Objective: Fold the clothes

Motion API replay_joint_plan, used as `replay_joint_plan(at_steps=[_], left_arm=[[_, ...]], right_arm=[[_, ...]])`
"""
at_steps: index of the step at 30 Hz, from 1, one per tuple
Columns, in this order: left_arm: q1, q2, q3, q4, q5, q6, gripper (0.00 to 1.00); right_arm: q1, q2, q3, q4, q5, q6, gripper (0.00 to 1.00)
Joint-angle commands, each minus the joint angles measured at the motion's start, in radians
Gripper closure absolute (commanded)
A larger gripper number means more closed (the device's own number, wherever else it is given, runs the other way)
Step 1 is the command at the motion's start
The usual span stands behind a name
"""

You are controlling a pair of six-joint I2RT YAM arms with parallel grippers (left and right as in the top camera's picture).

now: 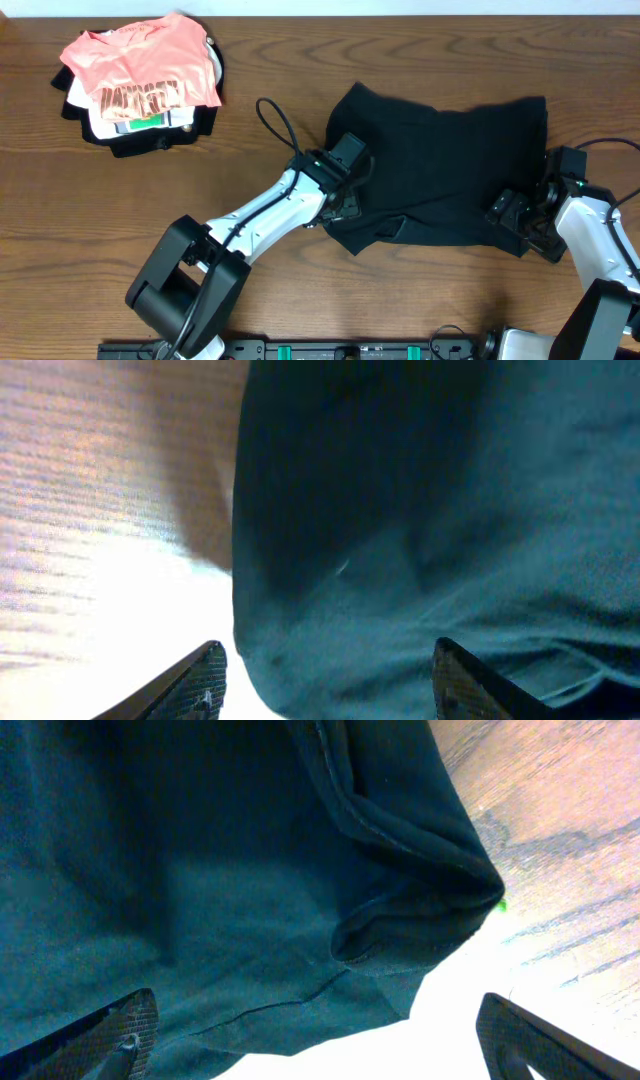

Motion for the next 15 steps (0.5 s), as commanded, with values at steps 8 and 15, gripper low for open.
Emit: replay_joint_plan(at_steps=[8, 15], left_arm=[[0.000, 0.103, -0.005, 0.030, 0.063, -0.011, 0.34], [0.000, 0.135, -0.005, 0.042, 0.101, -0.011, 0.35]], right_arm=[[-0.008, 0.003, -0.006, -0.007, -0.044, -0.006, 0.01], [-0.008, 0.003, -0.006, -0.014, -0.044, -0.006, 0.01]])
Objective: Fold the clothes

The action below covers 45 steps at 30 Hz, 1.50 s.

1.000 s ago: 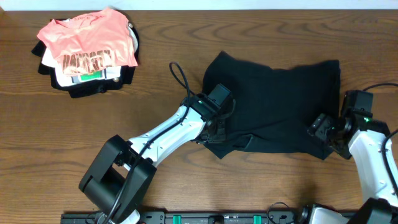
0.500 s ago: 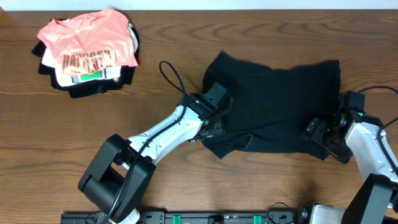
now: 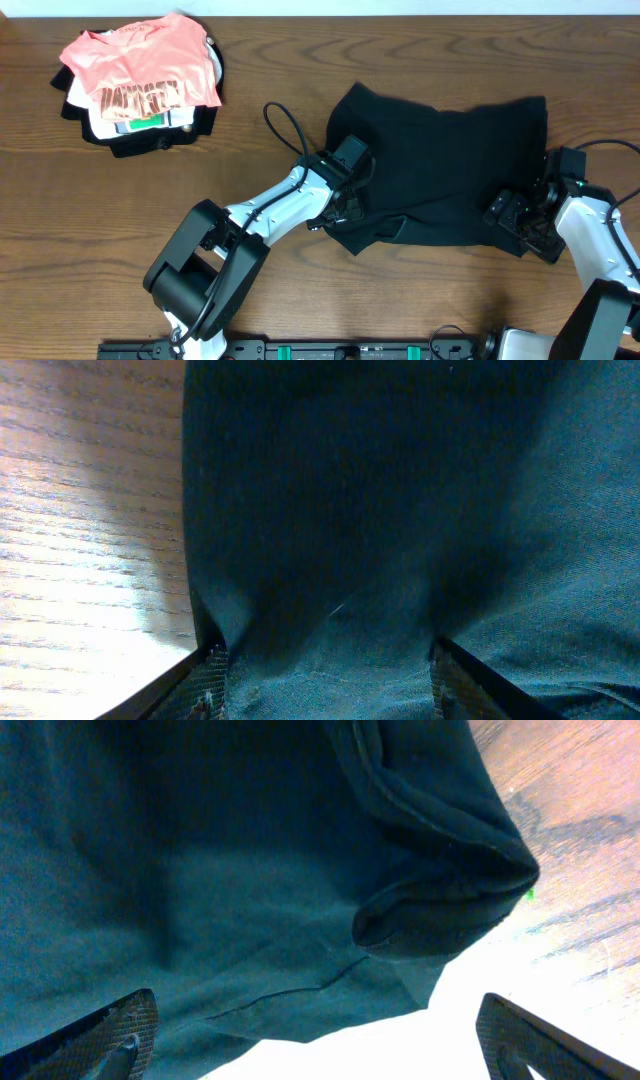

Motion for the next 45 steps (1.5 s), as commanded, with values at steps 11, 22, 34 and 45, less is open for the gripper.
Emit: replay_joint_plan(at_steps=[11, 22, 34, 45], left_arm=[[-0.002, 0.045, -0.008, 0.005, 0.040, 0.002, 0.94], [-0.002, 0.037, -0.008, 0.005, 0.041, 0.018, 0.94], [-0.002, 0.037, -0.008, 0.005, 0.041, 0.022, 0.94], [-0.002, 0.037, -0.008, 0.005, 0.040, 0.022, 0.94]], right_arm=[[-0.008, -0.012, -0.006, -0.025, -0.005, -0.006, 0.02], [-0.024, -0.214, -0.006, -0.108, 0.002, -0.007, 0.04], [-0.041, -0.175, -0.077, 0.087, 0.004, -0.044, 0.14], [-0.043, -0.104, -0.132, 0.181, 0.047, -0.043, 0.18]])
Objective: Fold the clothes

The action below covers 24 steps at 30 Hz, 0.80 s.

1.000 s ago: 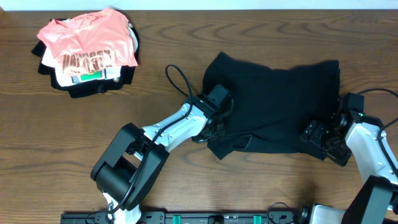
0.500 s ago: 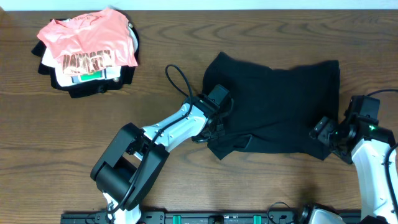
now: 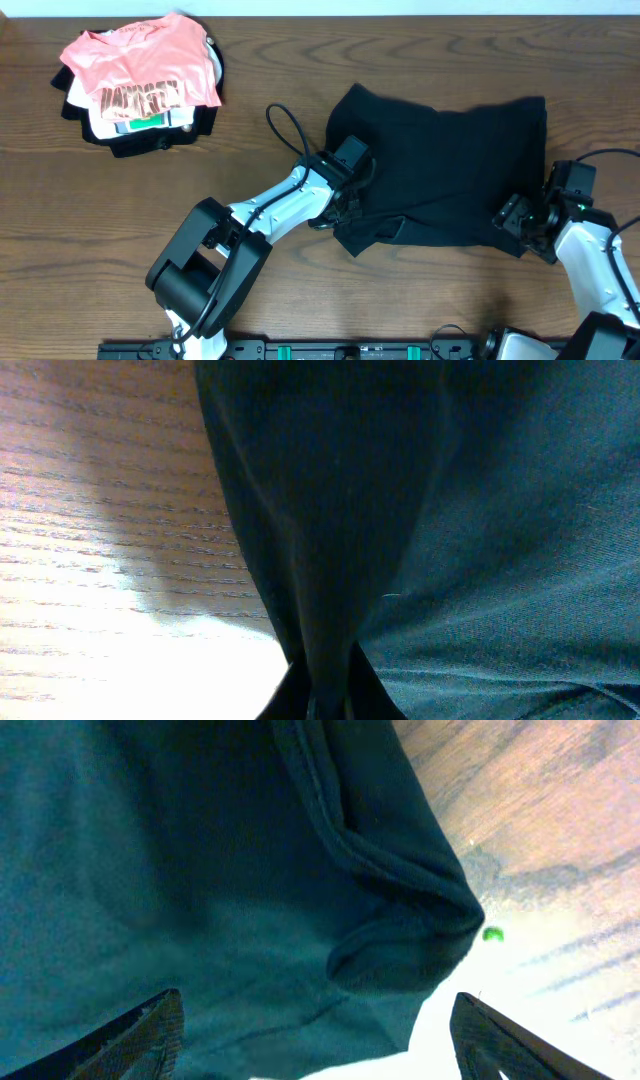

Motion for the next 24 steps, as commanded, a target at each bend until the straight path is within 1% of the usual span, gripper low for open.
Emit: replay_joint_plan(at_steps=[1, 6, 15, 17, 19, 21, 23, 24], left_arm=[[-0.002, 0.026, -0.008, -0.003, 0.006, 0.018, 0.94], [-0.002, 0.026, -0.008, -0.001, 0.007, 0.021, 0.94], [-0.002, 0.026, -0.008, -0.001, 0.006, 0.028, 0.94], [-0.002, 0.026, -0.008, -0.001, 0.006, 0.028, 0.94], [-0.002, 0.026, -0.008, -0.001, 0.006, 0.028, 0.94], [-0.002, 0.026, -0.008, 0.000, 0.006, 0.028, 0.94], [-0.002, 0.026, -0.008, 0.001, 0.006, 0.028, 0.94], [-0.001, 0.026, -0.008, 0.003, 0.006, 0.030, 0.94]], right_arm=[[-0.009, 0.023, -0.016, 0.023, 0.038, -0.012, 0.19], [-0.009, 0.062, -0.018, 0.050, 0.081, -0.011, 0.22], [-0.034, 0.138, -0.018, 0.068, 0.096, 0.000, 0.23], [-0.048, 0.138, -0.018, 0.066, 0.096, 0.001, 0.27], [-0.057, 0.138, -0.018, 0.064, 0.095, 0.004, 0.35], [-0.064, 0.137, -0.018, 0.059, 0.092, 0.008, 0.51], [-0.069, 0.137, -0.018, 0.051, 0.090, 0.011, 0.72], [-0.070, 0.137, -0.018, 0.049, 0.088, 0.012, 0.81]])
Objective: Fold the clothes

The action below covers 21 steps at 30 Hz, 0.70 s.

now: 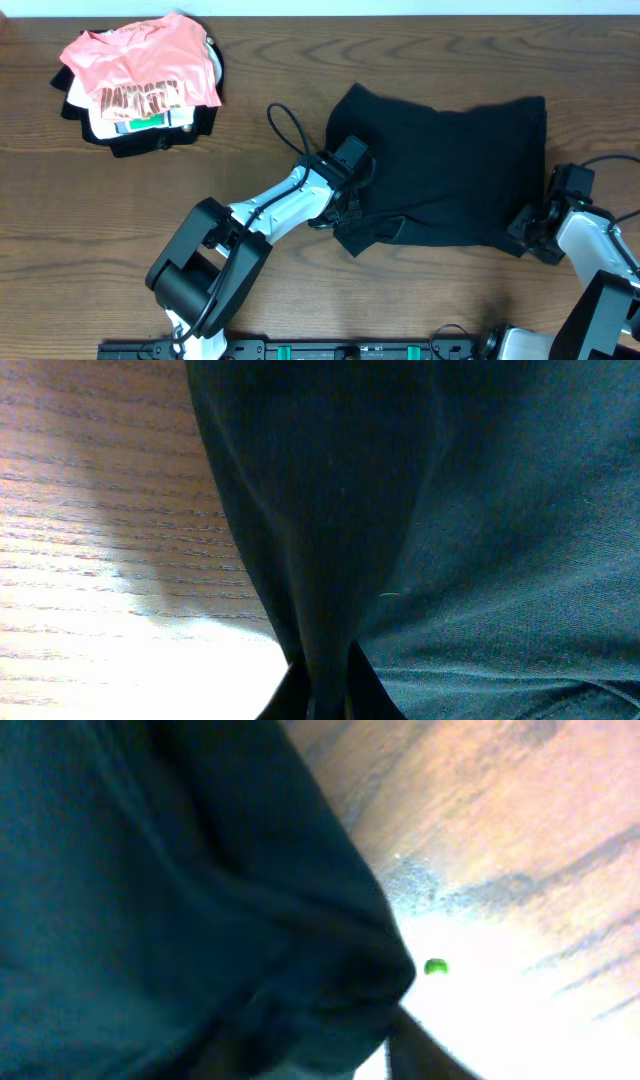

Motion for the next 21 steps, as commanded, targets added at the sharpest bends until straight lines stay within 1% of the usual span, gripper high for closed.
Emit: replay_joint_plan(at_steps=[1, 3, 11, 17, 21], left_arm=[[0.002, 0.026, -0.007, 0.002, 0.006, 0.018, 0.94], [0.010, 0.022, -0.005, 0.000, 0.007, 0.035, 0.94], [0.090, -0.078, -0.005, -0.060, 0.006, 0.132, 0.94], [0.158, -0.190, -0.005, -0.135, 0.002, 0.204, 0.94], [0.197, -0.245, -0.005, -0.169, -0.002, 0.222, 0.94]], right_arm=[[-0.011, 0.006, -0.007, -0.006, 0.010, 0.011, 0.88], [-0.012, 0.005, -0.004, -0.013, 0.009, 0.012, 0.99], [-0.012, -0.066, 0.053, -0.139, -0.049, 0.011, 0.99], [-0.012, -0.213, 0.062, -0.222, -0.141, -0.048, 0.99], [-0.012, -0.296, 0.062, -0.286, -0.149, -0.072, 0.99]])
